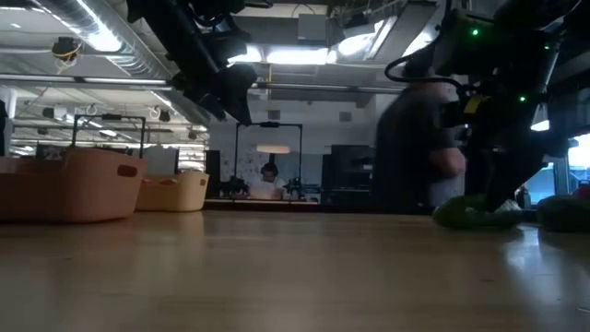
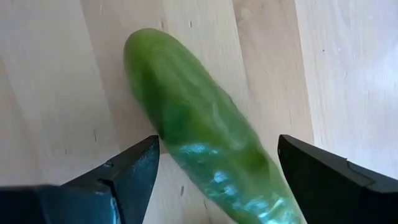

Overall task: Sort produce into baskets
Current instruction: Put the cucumber into the orange bin

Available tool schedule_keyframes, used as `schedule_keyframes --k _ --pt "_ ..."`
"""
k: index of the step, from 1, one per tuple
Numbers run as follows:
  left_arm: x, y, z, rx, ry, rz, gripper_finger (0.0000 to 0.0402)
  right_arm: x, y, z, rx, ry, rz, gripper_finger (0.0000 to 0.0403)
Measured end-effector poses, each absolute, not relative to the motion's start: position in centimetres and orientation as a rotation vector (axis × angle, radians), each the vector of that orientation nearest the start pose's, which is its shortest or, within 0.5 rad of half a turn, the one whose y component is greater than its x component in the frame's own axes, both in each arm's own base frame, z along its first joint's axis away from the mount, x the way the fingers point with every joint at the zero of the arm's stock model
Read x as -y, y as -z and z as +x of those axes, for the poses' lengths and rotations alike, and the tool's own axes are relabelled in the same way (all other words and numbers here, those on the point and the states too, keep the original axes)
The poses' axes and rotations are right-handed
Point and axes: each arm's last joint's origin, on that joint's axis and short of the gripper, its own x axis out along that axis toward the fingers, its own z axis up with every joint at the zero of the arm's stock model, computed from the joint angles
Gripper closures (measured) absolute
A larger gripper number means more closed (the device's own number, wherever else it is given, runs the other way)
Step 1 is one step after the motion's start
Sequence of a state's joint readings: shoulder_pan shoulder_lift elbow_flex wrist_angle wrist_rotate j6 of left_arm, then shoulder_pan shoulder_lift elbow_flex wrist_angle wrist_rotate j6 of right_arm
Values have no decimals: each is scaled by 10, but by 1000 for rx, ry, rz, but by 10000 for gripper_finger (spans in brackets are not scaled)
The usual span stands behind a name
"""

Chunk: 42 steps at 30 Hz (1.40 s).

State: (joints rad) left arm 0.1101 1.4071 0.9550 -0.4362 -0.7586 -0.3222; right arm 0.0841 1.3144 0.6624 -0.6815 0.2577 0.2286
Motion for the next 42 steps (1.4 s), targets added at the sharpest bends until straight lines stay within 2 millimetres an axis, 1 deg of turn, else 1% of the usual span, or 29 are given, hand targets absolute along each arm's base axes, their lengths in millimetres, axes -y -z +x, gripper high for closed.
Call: schedule_keyframes --k 4,7,11,14,17,23,25,27,30,36,42 --pt "-51 -242 276 -723 -934 8 13 -10 -165 206 -1290 280 -67 86" --pt "-51 -242 276 -723 -935 7 13 -7 -161 204 -1288 305 -120 86" --pt "-50 -242 276 -715 -941 -9 13 -3 -152 200 -1300 321 -80 86" --pt "-50 -242 276 -714 -941 -10 13 -3 -150 198 -1303 333 -58 92" --pt "-51 -243 276 -705 -942 -15 13 -3 -150 199 -1294 331 -47 115" --pt "-51 -243 276 -692 -952 -40 13 -3 -151 202 -1250 348 -55 195" --pt "-51 -243 276 -686 -954 -53 13 -2 -151 203 -1238 350 -69 217" --pt "-50 -242 277 -691 -934 -69 13 -2 -152 205 -1227 348 -79 230" --pt "-50 -242 277 -686 -930 -90 13 -2 -153 207 -1198 347 -78 235" --pt "-47 -242 278 -694 -894 -94 13 -3 -154 211 -1157 337 -71 219" --pt "-37 -244 283 -676 -833 -47 13 -3 -157 217 -1093 331 -61 242"
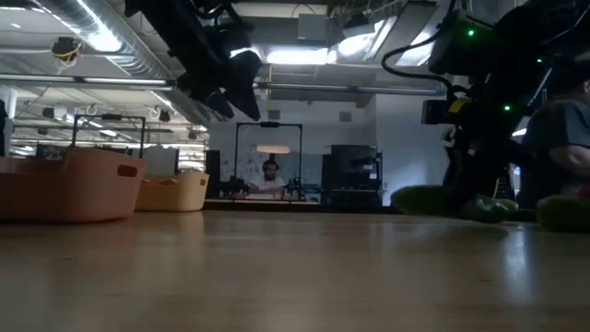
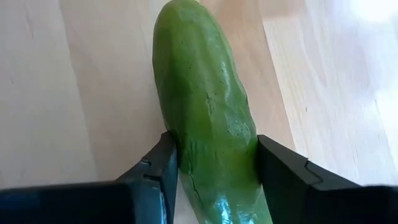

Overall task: Sort produce into baskets
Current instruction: Put the cucumber into the orange bin

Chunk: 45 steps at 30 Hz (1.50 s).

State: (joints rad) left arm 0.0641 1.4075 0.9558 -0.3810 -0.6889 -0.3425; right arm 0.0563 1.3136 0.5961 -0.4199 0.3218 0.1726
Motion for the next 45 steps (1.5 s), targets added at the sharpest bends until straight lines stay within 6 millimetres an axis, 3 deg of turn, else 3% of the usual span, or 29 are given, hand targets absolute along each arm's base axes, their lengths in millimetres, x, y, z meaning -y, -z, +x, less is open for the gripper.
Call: schedule_keyframes --k 12,22,29,34,39,45 --pt "-16 -248 293 -627 -724 48 13 -3 -164 229 -959 310 -125 248" --pt "-4 -237 324 -529 -510 78 13 -2 -167 232 -928 330 -171 248" --pt "6 -229 344 -425 -351 -14 13 -3 -185 232 -922 313 -158 247" --pt "24 -222 354 -350 -314 -104 13 -4 -201 230 -867 256 -147 247" --pt "48 -205 360 -318 -343 -159 13 -7 -217 228 -762 176 -93 247" --pt "67 -203 363 -232 -366 -201 13 -11 -230 236 -610 35 -25 247"
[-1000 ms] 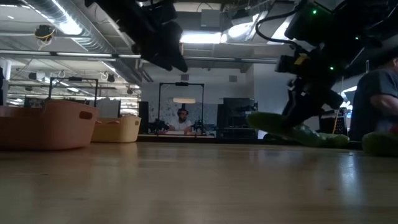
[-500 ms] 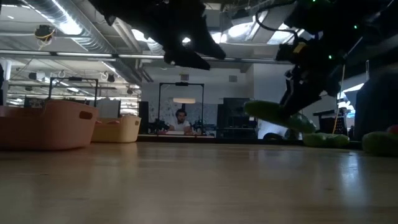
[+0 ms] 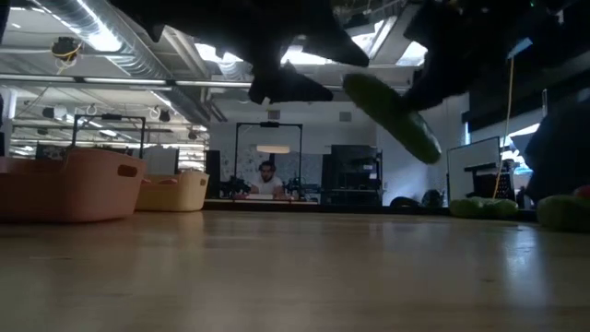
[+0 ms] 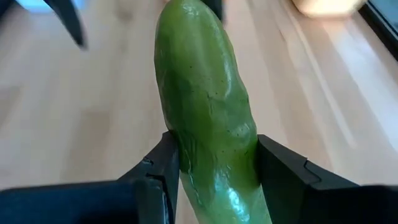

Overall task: Sort produce into baskets
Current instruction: Put the cucumber into the orange bin

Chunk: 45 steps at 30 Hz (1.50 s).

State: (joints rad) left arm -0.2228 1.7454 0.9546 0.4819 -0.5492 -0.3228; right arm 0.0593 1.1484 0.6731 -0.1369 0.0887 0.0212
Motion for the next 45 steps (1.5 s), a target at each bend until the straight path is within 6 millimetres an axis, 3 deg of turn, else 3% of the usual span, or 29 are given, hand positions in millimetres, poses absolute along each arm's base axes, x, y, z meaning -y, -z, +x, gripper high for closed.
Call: schedule_keyframes --k 7,14,25,36,40,45 --pt "76 -207 361 -186 -436 -177 13 -15 -242 247 -445 -64 30 247" --pt "81 -215 361 -106 -420 -200 27 -16 -245 252 -387 -66 54 247" --pt "81 -218 362 -80 -414 -200 116 -16 -234 262 -406 -62 69 246" --pt "80 -218 362 -82 -419 -186 249 -17 -234 263 -398 -80 81 246" --pt "80 -218 362 -84 -415 -183 252 -17 -234 263 -399 -76 95 239" --pt "80 -218 362 -86 -407 -176 235 -17 -235 262 -400 -78 92 184"
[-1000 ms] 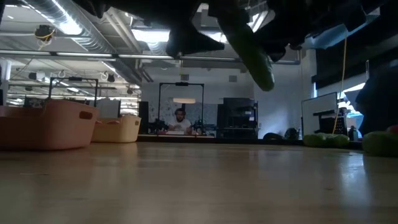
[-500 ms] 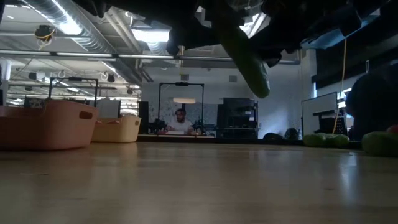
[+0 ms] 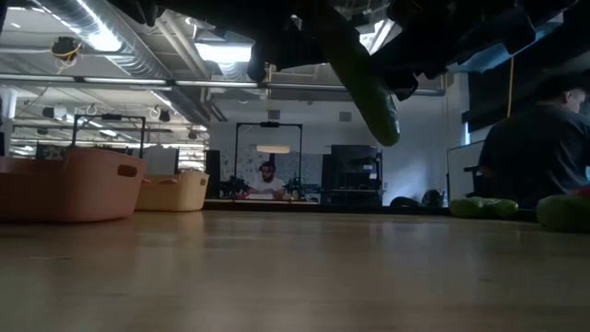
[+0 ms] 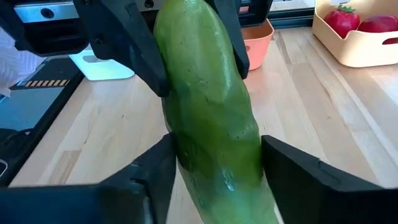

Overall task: Sort produce into baskets
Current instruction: Put the cucumber into the orange bin

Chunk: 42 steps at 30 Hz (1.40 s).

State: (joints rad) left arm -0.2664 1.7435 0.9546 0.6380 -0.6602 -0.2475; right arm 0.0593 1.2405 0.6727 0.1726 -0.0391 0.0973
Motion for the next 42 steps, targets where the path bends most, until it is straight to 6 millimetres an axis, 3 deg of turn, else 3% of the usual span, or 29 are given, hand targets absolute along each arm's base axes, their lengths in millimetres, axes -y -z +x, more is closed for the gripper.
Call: schedule_keyframes --k 6,14,31,42 --pt "85 -225 358 -95 -385 -148 230 -15 -246 241 -449 -91 41 125" --pt "90 -243 343 -124 -373 -130 227 -13 -247 211 -607 -70 36 112" --pt "74 -296 260 -375 -438 -196 226 -10 -240 207 -686 28 0 111" --pt "66 -338 227 -653 -545 -155 245 -10 -240 207 -689 30 6 111"
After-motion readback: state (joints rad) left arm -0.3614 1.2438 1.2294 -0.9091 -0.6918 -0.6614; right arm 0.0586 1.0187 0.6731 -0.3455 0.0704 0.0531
